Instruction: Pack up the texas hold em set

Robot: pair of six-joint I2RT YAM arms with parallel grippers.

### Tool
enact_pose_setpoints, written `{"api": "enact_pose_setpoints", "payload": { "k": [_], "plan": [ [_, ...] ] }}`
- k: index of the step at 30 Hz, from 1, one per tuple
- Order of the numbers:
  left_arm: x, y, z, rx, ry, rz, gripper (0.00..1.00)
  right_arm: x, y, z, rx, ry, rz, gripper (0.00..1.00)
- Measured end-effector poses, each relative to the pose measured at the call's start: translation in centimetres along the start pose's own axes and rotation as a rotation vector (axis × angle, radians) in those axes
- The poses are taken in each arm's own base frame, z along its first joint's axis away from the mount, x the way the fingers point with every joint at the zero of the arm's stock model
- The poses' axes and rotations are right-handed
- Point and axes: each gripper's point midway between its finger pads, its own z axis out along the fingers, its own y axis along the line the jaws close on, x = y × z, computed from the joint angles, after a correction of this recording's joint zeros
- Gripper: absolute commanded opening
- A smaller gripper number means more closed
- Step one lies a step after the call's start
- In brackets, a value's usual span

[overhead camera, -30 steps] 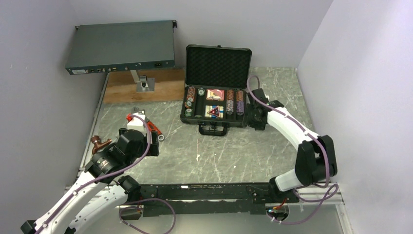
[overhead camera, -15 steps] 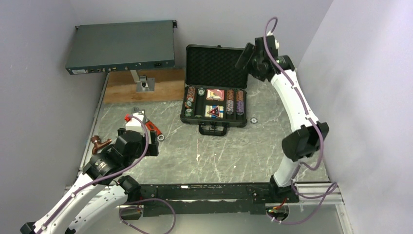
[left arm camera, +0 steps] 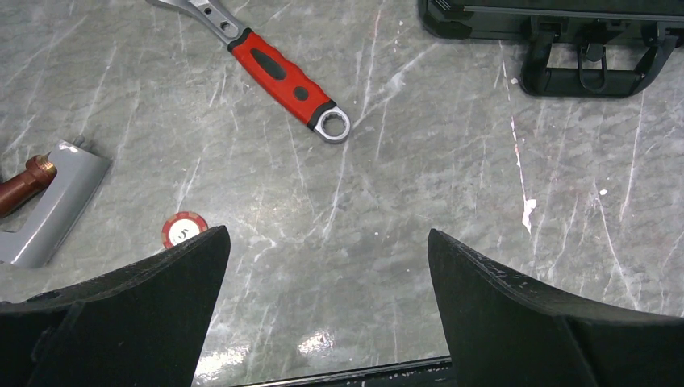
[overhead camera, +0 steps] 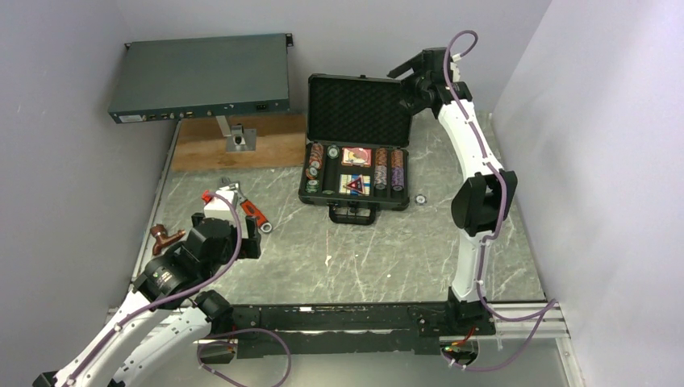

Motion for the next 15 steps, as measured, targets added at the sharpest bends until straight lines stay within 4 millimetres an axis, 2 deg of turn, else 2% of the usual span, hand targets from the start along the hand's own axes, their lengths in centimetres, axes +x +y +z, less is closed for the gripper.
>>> {"api": "enact_pose_setpoints", "payload": {
  "k": [3, 9, 12, 15],
  "plan": [
    [0.0, 0.0, 0.0, -0.001, 0.0, 0.0, 1.0, -0.7, 0.9, 1.1, -0.032, -0.04, 0.077, 0.86],
    [0.0, 0.0, 0.0, -0.002, 0.001, 0.0, 1.0, -2.7, 3.0, 2.1, -0.113, -0.132, 0.245, 0.79],
    [0.0, 0.0, 0.0, -0.003, 0.001, 0.0, 1.0, -3.2, 2.8, 3.5, -0.122, -0.155, 0.311, 0.76],
    [0.0, 0.1, 0.1, -0.006, 0.002, -0.002, 1.0, -2.9, 1.4, 5.7, -0.094, -0.155, 0.366, 0.74]
  ]
}}
